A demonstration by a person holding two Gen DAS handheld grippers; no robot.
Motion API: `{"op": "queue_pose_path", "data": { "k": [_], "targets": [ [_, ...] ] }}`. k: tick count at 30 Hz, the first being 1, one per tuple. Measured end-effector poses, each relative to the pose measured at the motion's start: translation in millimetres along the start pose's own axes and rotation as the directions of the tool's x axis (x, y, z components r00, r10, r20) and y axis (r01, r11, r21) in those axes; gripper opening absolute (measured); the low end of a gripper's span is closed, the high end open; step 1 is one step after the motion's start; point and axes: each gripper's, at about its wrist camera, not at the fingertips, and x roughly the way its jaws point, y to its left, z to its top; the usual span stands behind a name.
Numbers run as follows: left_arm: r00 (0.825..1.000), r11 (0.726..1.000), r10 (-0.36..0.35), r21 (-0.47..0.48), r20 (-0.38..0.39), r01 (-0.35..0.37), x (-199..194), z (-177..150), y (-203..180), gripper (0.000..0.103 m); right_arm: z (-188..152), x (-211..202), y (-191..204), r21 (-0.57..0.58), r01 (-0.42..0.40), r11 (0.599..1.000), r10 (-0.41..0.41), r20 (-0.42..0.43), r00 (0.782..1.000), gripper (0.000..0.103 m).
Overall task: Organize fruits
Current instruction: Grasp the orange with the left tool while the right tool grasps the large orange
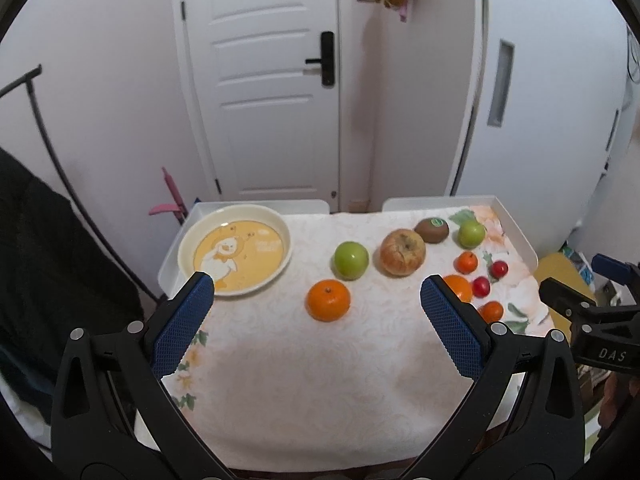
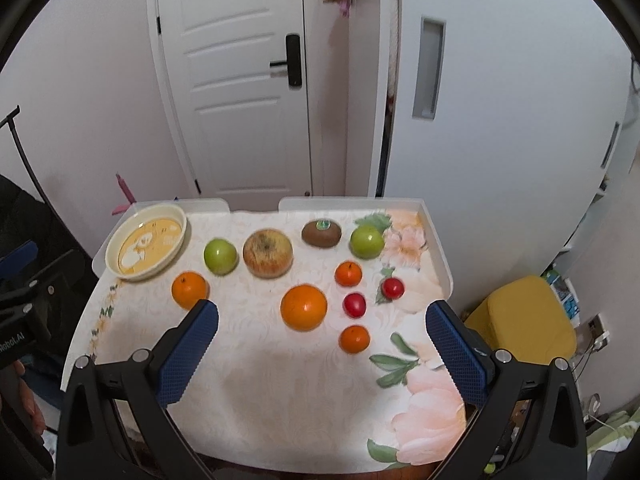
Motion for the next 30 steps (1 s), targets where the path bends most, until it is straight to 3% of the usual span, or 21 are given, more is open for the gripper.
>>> {"op": "queue_pose_path", "data": {
  "k": [16,30],
  "targets": [
    [0.993,0.989,0.061,0.138,-0.099,-0.047,114,-45,-25,0.103,-31,89,-9,-0.109,-0.097,0.989,0.09,-0.066,0.994,0.103],
    [0.983,0.99,0.049,0.138,-0.176,-0.024,185,-63,-21,0.103,-48,153,12,-0.208,-0.129,0.97,0.113,-0.089,0.99,0.1]
  ]
}}
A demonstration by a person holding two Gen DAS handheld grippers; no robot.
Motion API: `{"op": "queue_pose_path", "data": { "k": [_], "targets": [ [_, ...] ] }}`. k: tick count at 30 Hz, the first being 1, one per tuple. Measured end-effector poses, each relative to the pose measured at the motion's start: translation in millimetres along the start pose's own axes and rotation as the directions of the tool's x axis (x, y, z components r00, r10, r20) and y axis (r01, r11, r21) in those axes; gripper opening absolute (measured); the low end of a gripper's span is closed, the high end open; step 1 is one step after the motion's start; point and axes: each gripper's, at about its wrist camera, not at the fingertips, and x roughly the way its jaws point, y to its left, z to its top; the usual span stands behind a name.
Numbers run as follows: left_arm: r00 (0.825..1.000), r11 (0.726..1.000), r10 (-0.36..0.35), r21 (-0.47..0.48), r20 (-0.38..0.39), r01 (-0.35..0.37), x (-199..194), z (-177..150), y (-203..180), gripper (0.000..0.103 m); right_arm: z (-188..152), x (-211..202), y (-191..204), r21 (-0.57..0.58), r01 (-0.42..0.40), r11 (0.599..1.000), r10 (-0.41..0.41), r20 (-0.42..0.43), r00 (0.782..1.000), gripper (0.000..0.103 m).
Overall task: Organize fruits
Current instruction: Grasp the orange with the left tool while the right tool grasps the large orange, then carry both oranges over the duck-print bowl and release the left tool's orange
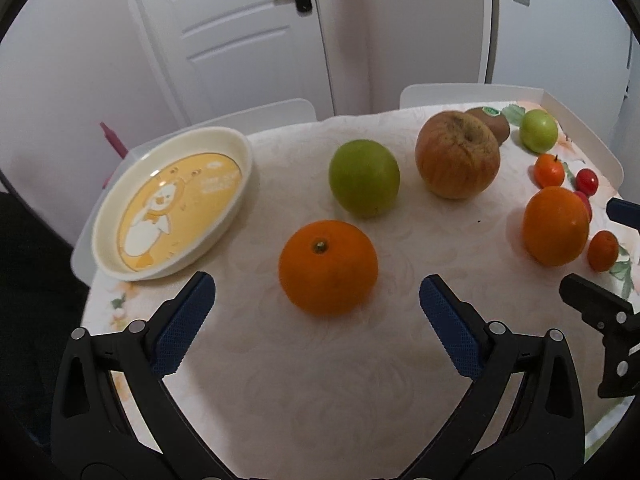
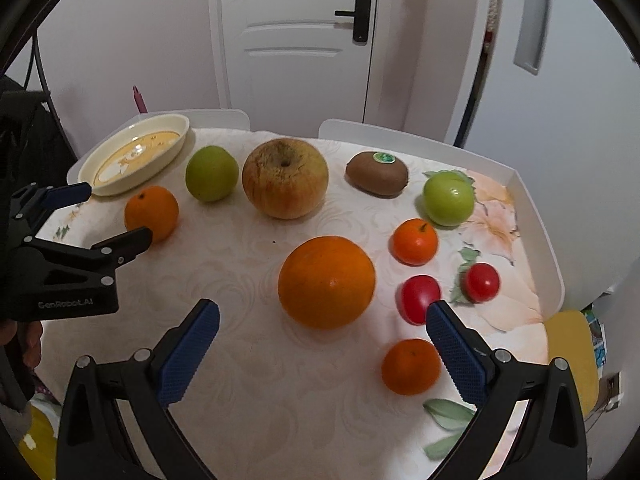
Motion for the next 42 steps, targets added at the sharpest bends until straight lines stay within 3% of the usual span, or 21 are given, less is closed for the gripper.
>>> {"op": "queue_pose_path", "data": {
  "k": [6,10,14,27,30,32,42],
  "targets": [
    [0.999,1.0,-0.029,-0.006,-0.028,0.029,21,3,-2,0.096,2,19,3,-0.017,-0.003,1.0,0.003,-0.013,1.0,0.093],
    [0.998,0.999,-0.045,-0.016,-0.047,0.044,29,3,-3,0.076,5,27,4,-0.025,-0.001,1.0,0.001,-0.027,1.0,0.085],
    [0.998,0.999,-0.041,-0.025,-0.054,0.04,30,1,-4,0.065,5,31,4,-0.008,-0.014,1.0,0.014,-0.035,0.999,0.081],
    [0.997,0.998,-0.051,-0.029,-0.064,0.049,17,-11,-5,0.064,6,39,4,0.003,-0.002,1.0,0.003,-0.041,0.999,0.07],
    [0.996,0.998,-0.05,-0.034,-0.068,0.047,13,-14,-5,0.064,6,40,1,0.01,0.0,1.0,0.0,-0.036,0.999,0.066],
    [0.996,0.998,-0.052,-0.043,-0.069,0.049,9,-16,-5,0.064,6,40,0,0.002,0.011,1.0,-0.011,-0.03,0.999,0.057],
    [0.999,0.995,-0.026,-0.098,-0.038,0.022,-25,-19,1,0.064,13,26,-5,-0.001,-0.044,0.999,0.044,-0.011,0.999,0.056]
  ]
}}
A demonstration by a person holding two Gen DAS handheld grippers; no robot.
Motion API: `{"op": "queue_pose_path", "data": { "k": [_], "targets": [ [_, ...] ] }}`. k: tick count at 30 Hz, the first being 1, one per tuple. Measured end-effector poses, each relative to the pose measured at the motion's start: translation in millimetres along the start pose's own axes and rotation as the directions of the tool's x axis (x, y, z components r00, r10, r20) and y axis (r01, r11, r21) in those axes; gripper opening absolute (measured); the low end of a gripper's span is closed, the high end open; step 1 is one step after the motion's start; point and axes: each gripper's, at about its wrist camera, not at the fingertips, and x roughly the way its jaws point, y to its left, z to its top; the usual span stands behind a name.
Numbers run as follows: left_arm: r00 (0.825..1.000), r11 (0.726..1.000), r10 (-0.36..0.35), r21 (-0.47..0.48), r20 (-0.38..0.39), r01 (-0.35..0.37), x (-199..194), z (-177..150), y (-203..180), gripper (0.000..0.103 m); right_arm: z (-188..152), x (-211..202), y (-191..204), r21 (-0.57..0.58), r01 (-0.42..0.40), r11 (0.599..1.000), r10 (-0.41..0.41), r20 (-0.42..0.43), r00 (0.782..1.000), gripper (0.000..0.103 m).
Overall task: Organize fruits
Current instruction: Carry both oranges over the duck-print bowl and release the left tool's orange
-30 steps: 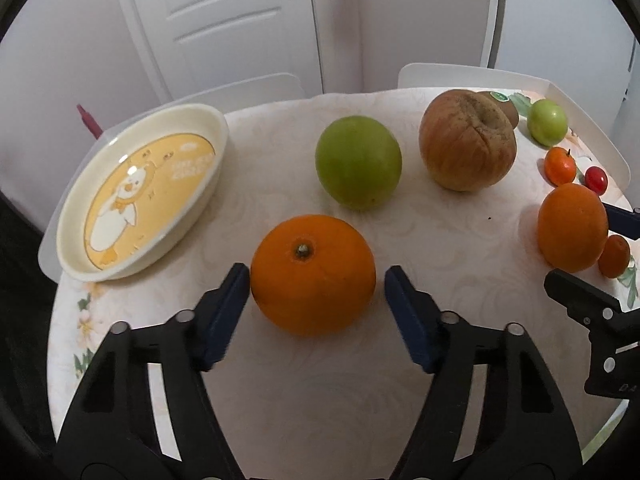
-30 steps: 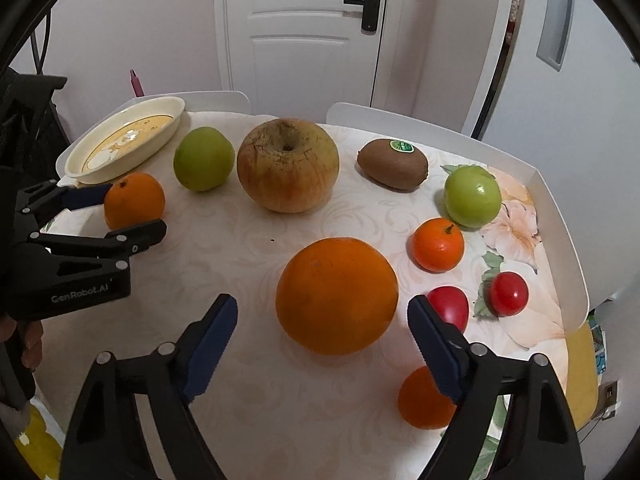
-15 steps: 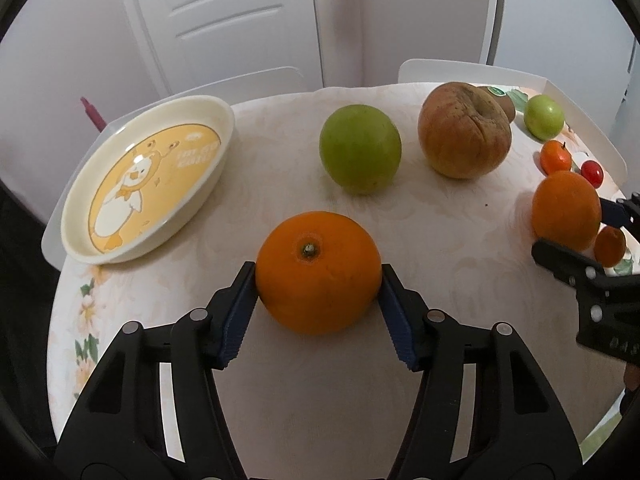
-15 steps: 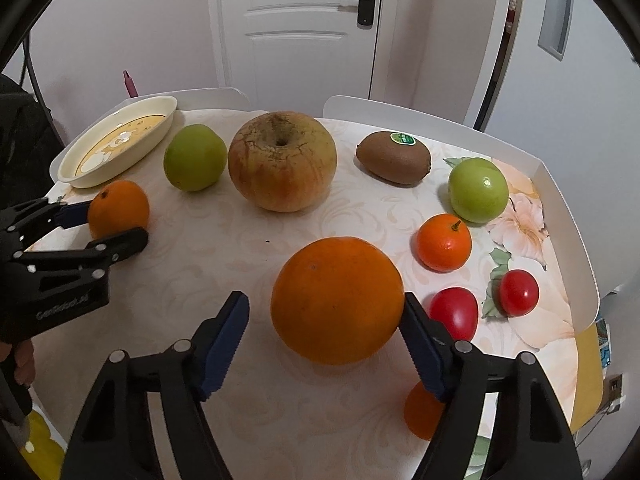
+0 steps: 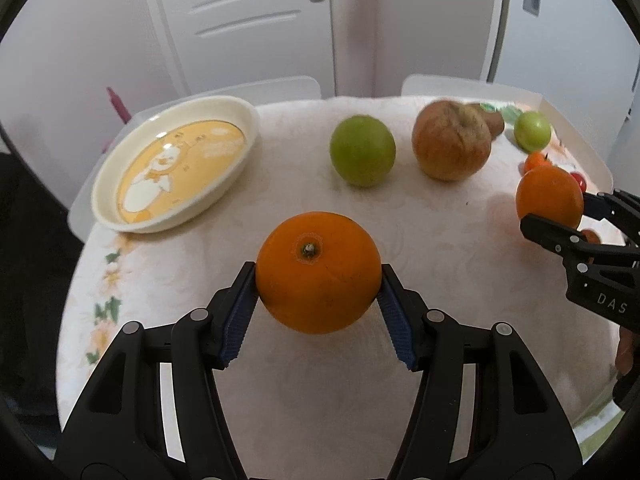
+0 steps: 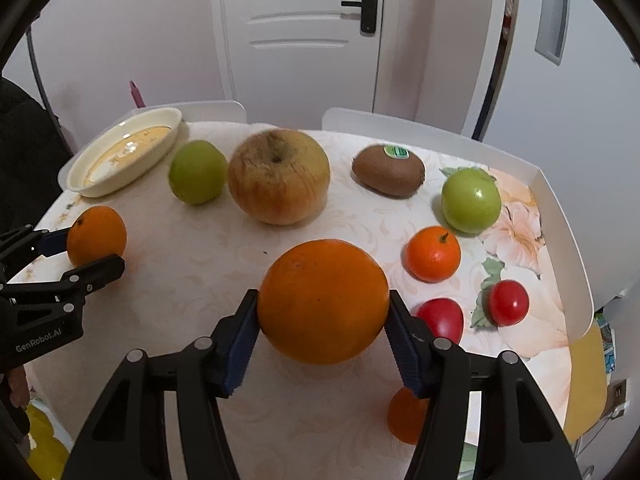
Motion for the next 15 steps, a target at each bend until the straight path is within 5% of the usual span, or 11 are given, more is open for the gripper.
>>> {"op": "queue_pose_path", "data": {
  "k": [15],
  "targets": [
    [0.992,0.995,0.074,-0.067,0.097,-0.068,-59,42,64,0.064,64,-51,45,-0.091,-0.134,0.987,0.14,0.065,0.988,0.056]
  ]
}}
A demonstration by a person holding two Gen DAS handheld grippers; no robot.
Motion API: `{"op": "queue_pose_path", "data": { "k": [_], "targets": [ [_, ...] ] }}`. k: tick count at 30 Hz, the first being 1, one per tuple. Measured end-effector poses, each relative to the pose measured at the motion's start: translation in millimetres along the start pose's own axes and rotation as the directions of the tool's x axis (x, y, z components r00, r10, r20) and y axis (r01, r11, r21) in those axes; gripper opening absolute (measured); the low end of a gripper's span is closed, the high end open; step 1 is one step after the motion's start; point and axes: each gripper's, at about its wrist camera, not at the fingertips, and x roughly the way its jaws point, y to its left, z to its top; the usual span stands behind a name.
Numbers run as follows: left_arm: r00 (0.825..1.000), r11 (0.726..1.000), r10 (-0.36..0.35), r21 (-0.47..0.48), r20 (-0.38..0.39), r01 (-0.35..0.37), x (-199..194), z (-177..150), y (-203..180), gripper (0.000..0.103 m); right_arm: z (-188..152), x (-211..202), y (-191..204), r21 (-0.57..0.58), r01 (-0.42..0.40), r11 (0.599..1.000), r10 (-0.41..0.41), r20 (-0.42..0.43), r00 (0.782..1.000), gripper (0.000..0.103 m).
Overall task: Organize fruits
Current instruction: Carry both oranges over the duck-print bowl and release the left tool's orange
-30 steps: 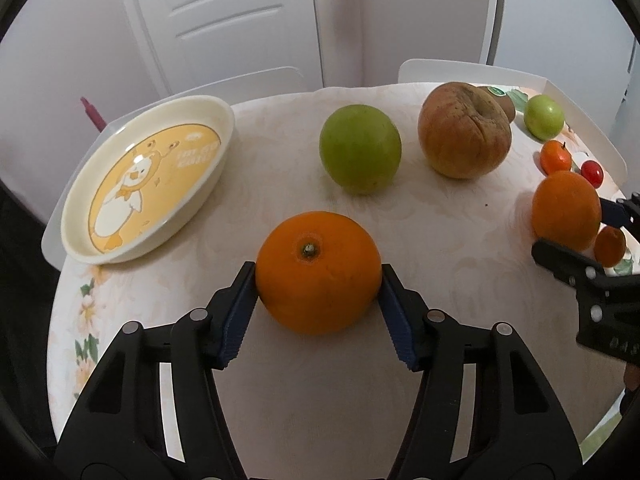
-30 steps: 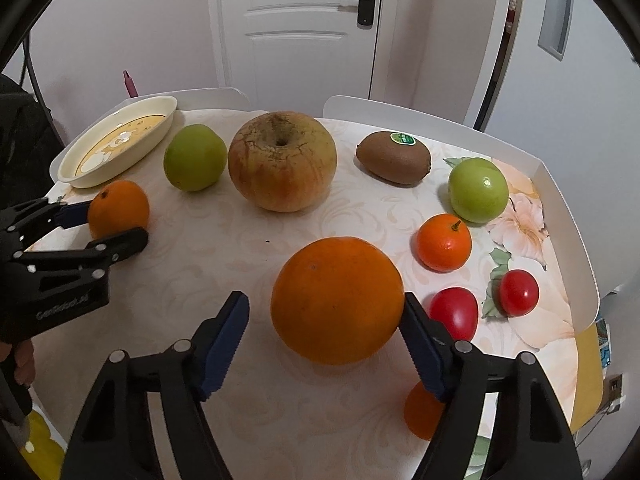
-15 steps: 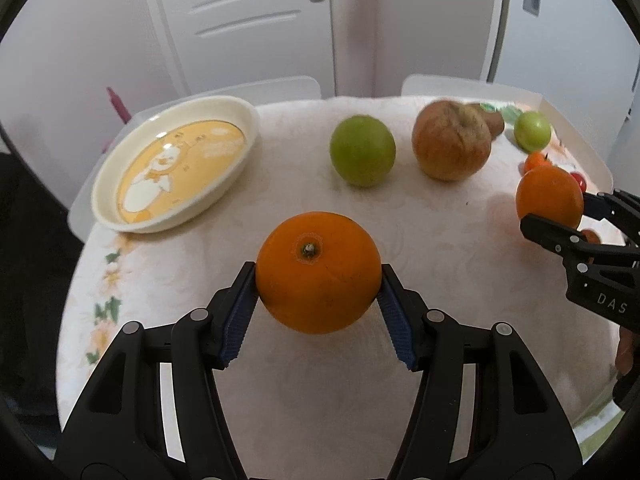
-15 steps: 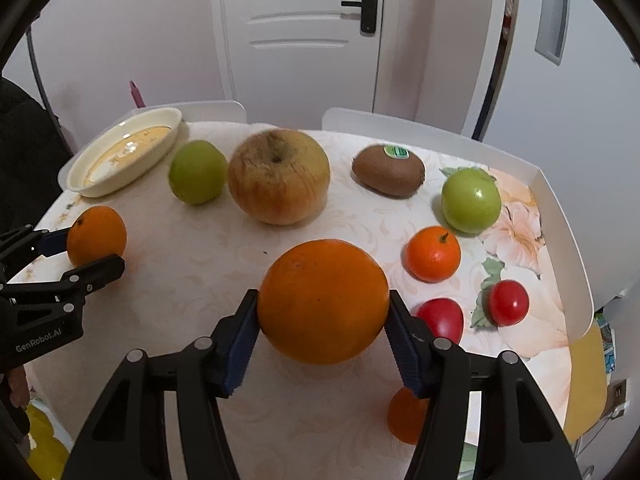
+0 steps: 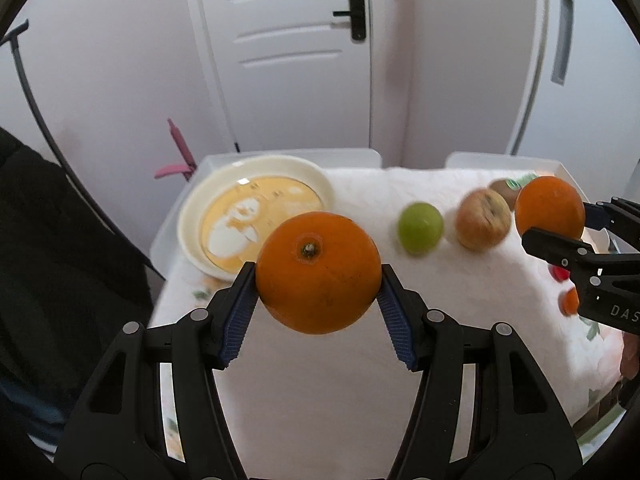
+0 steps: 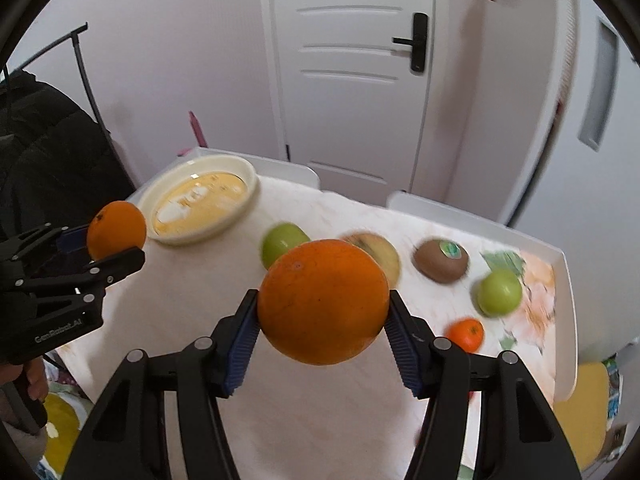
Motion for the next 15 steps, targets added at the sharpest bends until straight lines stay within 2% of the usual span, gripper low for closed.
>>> {"op": "queue_pose_path", "data": {
  "k": [7,15],
  "targets": [
    [1.0,1.0,-0.001,0.027,0.001,0.001,25,33,42,0.064,42,22,30,0.016,-0.044,0.999,0.044,0.003,0.999,0.056],
    [0.999,0.997,-0.024,0.072,-0.027,0.026,77,59,81,0.064,78,62,55,0.061,-0.031,0.998,0.032,-0.015,0.999,0.056]
  ]
}}
